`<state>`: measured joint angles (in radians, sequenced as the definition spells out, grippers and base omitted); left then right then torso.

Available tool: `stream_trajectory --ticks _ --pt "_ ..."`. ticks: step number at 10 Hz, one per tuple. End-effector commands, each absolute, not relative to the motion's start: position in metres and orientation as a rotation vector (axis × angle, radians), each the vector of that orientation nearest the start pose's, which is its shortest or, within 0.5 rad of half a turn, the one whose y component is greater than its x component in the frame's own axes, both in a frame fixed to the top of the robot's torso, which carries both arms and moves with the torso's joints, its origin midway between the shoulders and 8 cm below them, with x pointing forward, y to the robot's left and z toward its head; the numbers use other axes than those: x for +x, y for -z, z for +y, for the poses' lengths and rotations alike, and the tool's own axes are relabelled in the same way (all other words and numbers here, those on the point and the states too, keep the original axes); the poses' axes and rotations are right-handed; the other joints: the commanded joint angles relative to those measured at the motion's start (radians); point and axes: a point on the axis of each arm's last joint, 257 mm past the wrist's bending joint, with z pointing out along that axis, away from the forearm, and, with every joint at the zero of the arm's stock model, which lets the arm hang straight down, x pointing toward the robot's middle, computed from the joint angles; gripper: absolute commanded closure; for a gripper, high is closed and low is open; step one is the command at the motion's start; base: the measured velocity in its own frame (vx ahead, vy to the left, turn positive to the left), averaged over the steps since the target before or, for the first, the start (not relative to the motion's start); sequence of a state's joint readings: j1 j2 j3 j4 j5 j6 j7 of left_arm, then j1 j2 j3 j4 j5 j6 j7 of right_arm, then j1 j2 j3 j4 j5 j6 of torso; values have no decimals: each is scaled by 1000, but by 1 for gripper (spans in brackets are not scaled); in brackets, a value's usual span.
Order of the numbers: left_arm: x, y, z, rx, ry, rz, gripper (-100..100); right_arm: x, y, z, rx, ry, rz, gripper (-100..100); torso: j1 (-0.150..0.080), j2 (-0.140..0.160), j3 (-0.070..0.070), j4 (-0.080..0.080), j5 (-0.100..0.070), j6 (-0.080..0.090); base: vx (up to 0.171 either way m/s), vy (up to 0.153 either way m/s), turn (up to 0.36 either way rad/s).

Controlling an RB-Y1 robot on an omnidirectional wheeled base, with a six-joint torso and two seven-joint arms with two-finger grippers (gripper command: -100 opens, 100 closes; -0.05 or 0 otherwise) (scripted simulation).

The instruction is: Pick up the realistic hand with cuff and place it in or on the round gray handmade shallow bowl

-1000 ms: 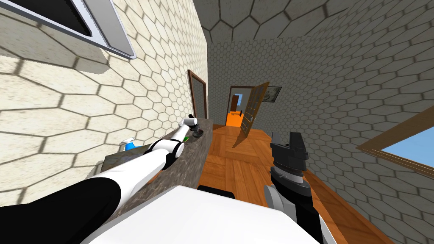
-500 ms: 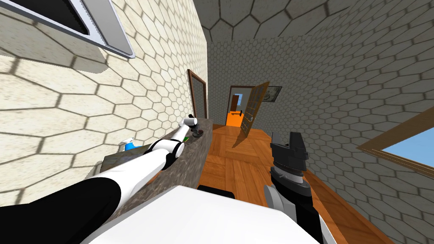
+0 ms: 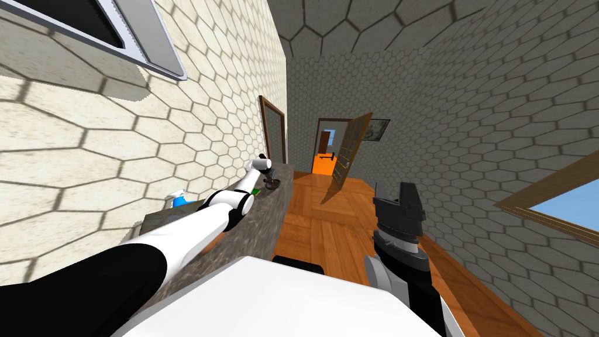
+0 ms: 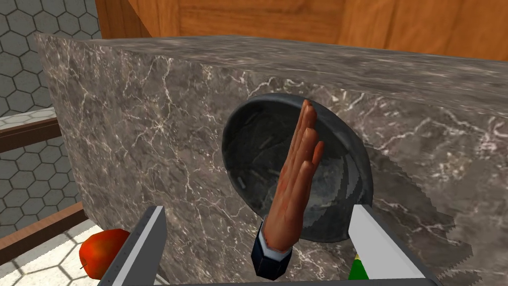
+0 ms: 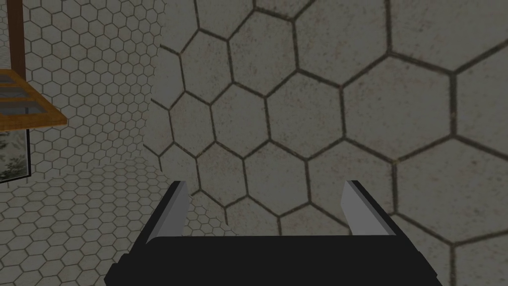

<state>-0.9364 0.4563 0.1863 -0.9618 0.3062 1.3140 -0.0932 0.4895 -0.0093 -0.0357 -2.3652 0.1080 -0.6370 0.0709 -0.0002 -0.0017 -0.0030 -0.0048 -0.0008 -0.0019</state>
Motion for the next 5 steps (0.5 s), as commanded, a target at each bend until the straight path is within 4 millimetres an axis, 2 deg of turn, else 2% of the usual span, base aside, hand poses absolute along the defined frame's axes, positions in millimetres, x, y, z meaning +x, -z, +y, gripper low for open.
stream_trajectory --ticks 1,3,4,5 --pt "639 157 342 -1841 585 1845 -100 300 -85 -260 367 -1184 537 0 0 0 0 0 0 0 -2 -20 13" --pt "639 144 343 -1838 587 1845 -100 300 -85 -260 367 -1184 537 0 0 0 0 0 0 0 0 -17 9" --pt "639 148 343 -1838 587 1844 -100 300 -85 -260 367 -1184 537 0 0 0 0 0 0 0 -1 -6 2" --pt "639 148 343 -1839 586 1845 0 300 -85 -260 367 -1184 537 0 1 0 0 0 0 0 0 0 0"
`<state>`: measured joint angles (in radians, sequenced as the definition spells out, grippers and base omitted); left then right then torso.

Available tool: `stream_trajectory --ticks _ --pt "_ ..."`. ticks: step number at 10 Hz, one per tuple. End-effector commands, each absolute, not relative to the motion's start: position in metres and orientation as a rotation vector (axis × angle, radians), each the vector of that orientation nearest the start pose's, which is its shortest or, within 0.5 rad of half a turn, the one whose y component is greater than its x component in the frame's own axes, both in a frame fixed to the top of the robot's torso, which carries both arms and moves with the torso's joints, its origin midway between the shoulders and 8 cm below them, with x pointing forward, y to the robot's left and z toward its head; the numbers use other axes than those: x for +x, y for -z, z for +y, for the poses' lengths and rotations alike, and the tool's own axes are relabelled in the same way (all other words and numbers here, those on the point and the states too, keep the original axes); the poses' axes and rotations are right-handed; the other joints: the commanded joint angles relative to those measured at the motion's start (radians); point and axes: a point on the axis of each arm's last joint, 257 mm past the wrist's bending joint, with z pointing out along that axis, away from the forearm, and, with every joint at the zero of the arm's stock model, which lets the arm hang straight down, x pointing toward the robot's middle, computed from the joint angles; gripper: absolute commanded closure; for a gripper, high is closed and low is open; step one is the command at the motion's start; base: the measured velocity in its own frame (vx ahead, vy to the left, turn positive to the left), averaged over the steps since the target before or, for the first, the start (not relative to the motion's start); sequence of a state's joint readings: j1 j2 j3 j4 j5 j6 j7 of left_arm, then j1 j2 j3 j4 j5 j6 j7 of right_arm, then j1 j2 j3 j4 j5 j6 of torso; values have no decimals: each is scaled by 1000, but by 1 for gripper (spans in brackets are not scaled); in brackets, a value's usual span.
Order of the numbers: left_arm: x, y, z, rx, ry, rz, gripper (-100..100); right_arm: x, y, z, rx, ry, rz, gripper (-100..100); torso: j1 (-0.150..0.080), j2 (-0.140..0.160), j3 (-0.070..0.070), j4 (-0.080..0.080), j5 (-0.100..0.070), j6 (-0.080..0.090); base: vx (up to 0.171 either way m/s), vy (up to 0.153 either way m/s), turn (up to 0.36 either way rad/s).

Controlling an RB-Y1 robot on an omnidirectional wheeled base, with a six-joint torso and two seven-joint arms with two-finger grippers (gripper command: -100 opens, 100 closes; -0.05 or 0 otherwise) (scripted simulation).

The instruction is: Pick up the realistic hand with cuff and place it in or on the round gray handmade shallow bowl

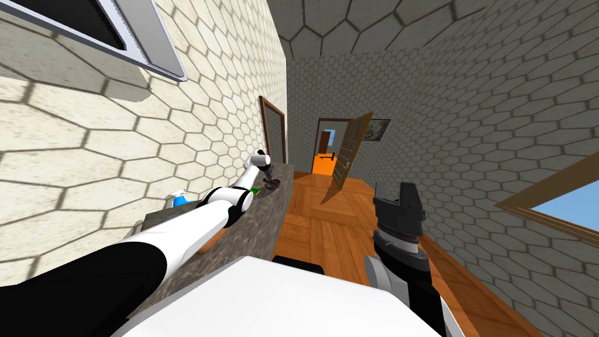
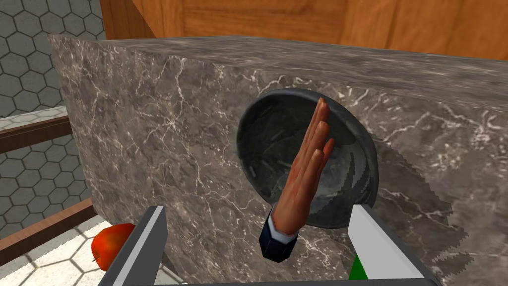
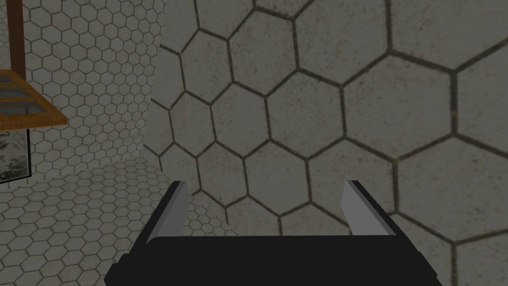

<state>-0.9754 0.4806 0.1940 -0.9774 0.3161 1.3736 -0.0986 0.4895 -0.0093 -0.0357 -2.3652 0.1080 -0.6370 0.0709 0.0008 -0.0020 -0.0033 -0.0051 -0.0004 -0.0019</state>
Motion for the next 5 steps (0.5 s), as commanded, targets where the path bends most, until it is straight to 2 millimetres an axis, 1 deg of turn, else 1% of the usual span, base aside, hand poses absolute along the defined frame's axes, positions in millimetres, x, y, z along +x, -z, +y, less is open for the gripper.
stream_trajectory --ticks 1,5 --pt "639 148 343 -1839 586 1845 0 300 -85 -260 367 -1184 537 0 0 0 0 0 0 0 0 0 0" --pt "639 148 343 -1839 586 1845 0 300 -85 -260 367 -1184 537 0 0 0 0 0 0 0 0 0 0"
